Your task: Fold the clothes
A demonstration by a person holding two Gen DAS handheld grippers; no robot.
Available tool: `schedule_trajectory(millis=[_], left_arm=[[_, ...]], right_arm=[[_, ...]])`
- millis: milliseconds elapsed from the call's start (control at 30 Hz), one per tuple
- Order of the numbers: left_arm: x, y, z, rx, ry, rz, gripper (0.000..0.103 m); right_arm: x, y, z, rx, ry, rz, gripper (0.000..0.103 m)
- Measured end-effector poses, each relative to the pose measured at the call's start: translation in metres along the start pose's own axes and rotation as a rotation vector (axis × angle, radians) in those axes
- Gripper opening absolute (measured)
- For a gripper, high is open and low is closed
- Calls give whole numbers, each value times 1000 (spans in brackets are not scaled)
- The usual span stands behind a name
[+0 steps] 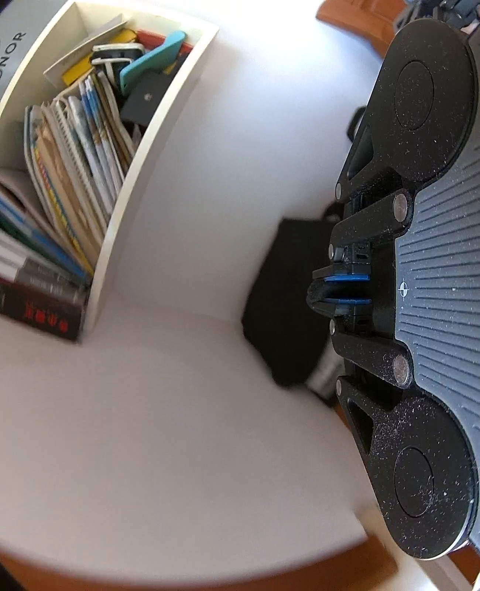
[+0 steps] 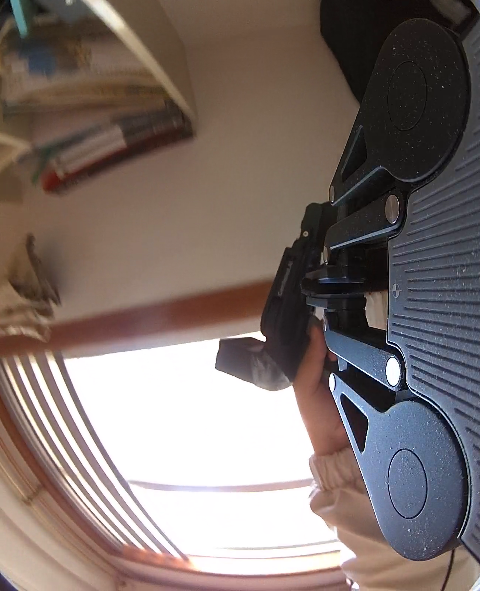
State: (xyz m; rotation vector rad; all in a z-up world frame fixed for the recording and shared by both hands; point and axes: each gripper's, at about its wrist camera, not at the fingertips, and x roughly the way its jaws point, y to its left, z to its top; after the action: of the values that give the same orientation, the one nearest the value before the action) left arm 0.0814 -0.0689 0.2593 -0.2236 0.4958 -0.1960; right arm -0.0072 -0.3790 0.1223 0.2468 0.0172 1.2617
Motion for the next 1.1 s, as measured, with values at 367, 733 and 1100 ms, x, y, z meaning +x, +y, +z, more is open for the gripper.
schedule_trajectory(millis=[367, 733, 1100], left_arm=[[-166, 63, -50, 36, -38, 184, 9], [-346, 154, -151, -69, -66, 410, 9], [-437, 247, -269, -188, 6, 620, 9]], right_arm=[[83, 126, -38, -23, 127, 323, 6], [167, 308, -123, 10, 277, 681, 6], [238, 442, -224, -28, 467, 794, 7]])
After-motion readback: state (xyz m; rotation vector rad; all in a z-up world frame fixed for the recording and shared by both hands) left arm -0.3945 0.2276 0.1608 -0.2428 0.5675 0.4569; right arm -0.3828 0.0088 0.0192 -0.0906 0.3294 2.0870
